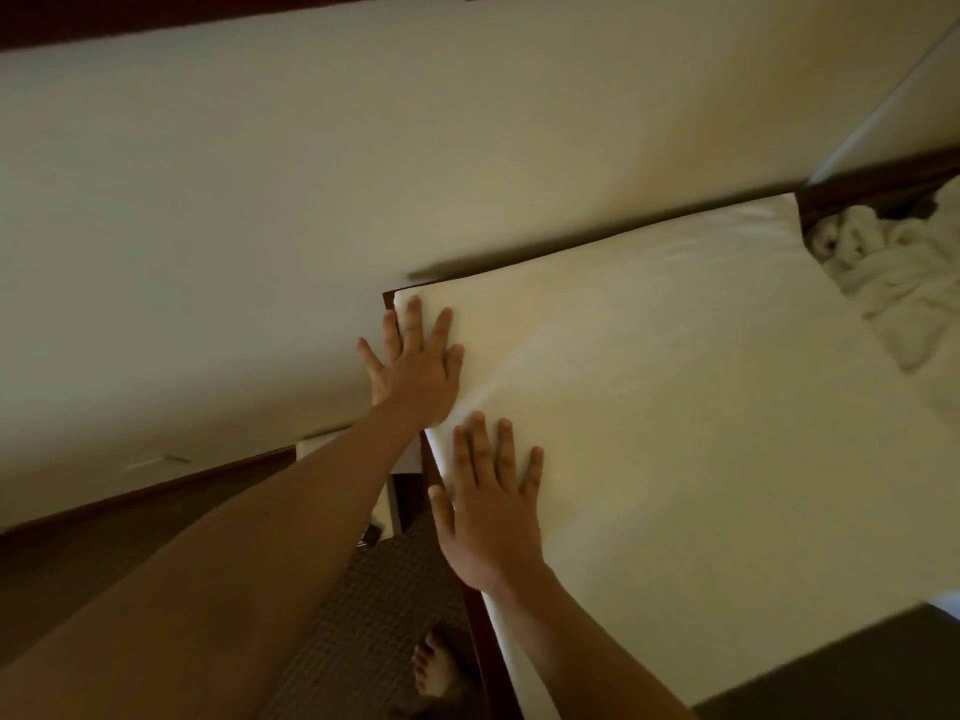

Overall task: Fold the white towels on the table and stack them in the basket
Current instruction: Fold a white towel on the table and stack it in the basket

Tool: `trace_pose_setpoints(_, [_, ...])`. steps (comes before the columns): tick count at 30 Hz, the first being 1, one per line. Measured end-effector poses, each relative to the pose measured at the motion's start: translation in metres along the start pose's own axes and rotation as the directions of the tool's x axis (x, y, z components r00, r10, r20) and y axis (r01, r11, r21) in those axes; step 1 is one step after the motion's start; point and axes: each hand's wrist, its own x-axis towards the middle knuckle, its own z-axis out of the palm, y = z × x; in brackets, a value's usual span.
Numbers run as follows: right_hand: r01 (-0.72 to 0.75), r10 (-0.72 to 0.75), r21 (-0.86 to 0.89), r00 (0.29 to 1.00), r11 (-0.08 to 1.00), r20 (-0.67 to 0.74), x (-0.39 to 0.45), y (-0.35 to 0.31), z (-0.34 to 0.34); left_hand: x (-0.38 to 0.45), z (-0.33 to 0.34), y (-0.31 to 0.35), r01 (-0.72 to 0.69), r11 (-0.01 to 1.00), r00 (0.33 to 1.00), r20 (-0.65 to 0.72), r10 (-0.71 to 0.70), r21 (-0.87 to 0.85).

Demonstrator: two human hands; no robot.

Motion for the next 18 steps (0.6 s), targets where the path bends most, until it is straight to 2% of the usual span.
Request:
trace_pose_setpoints(2, [-0.046, 0.043, -0.031, 0.996, 0.998, -0.082, -0.011, -0.003, -0.008, -0.002, -0.008, -0.001, 0.049, 0.996, 0.998, -0.025, -0.051, -0.071])
trace_pose_setpoints(5, [-0.131, 0.12, -0.041, 0.969, 0.99, -0.215, -0.02, -0.007, -0.017, -0.004, -0.022, -0.004, 0.226, 0.899, 0.957, -0.086, -0.276, -0.375])
trace_pose_setpoints(8, [-0.128, 0.116, -0.052, 0.977, 0.99, -0.18, -0.023, -0.017, -0.021, -0.002, -0.028, -0.013, 0.319, 0.75, 0.929, 0.033, -0.37, -0.579])
trace_pose_setpoints(11, [-0.126, 0.12, -0.027, 0.98, 0.992, -0.16, -0.024, -0.026, -0.022, 0.004, -0.031, -0.024, 0.38, 0.68, 0.911, 0.124, -0.394, -0.627])
trace_pose_setpoints(16, [-0.123, 0.112, -0.06, 0.98, 0.991, -0.163, -0.024, -0.036, -0.021, 0.005, -0.043, -0.032, 0.444, 0.644, 0.891, 0.23, -0.392, -0.623])
trace_pose_setpoints(18, [-0.168, 0.163, -0.027, 0.976, 0.985, -0.144, -0.022, -0.042, -0.023, 0.003, -0.043, -0.036, 0.46, 0.565, 0.883, 0.284, -0.374, -0.685])
